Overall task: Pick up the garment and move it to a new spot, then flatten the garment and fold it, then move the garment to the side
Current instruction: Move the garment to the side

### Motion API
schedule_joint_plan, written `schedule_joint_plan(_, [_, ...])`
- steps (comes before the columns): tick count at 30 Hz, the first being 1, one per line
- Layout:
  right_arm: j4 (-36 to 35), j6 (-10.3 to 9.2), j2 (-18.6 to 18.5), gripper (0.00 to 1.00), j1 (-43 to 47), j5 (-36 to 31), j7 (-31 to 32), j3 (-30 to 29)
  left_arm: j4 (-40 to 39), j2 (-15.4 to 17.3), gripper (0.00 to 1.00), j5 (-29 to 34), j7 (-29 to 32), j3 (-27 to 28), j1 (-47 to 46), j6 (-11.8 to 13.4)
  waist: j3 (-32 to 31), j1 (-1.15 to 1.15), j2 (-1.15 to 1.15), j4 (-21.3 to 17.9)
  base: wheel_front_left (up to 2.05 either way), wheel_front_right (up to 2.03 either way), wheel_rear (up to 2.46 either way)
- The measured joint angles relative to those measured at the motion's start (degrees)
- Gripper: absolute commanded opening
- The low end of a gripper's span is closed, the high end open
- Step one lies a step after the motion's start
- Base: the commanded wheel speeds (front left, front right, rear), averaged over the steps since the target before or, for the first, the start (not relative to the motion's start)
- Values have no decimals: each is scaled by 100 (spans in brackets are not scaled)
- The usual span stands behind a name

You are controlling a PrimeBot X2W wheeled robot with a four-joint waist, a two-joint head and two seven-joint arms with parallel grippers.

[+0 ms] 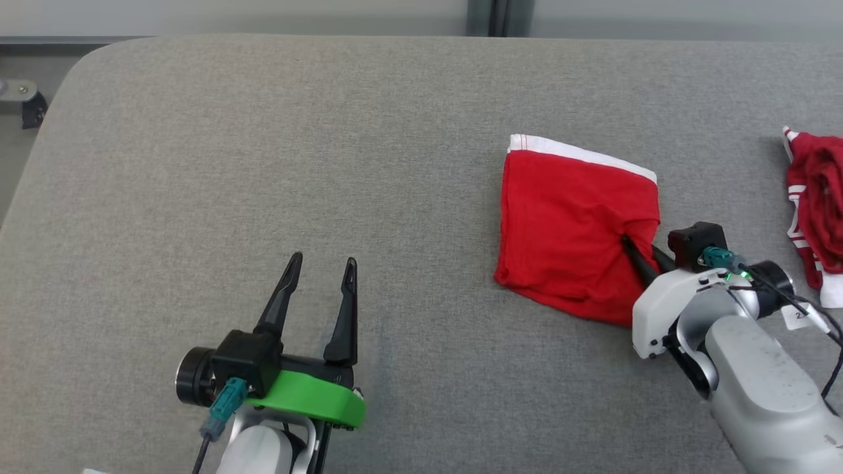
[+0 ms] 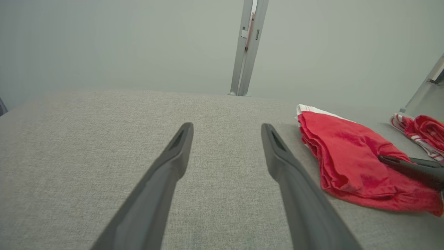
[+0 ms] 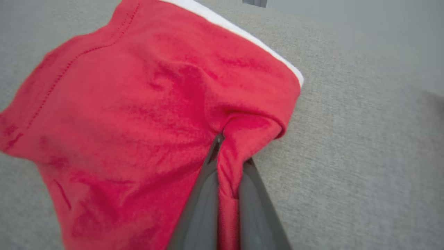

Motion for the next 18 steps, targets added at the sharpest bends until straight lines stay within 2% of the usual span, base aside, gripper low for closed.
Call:
schedule_joint_plan(3, [-148,0,-363,0,-62,-107,30,256,-20,0,100,60,0,-122,-55,-44,-12,0,0,-140,0,0,0])
schedule_joint_plan(10, [-654,0,-1457,0,-397,-170,189,1017,-65,-2,100,230,1,-310,-305,-86,129,0,0,-511,0,0,0])
schedule_joint_plan(18, [-1015,0,-2626,0,-1109,23,181,1629,-10,-4,100,468,0,-459,-751,-218,679,0,0,-888,0,0,0])
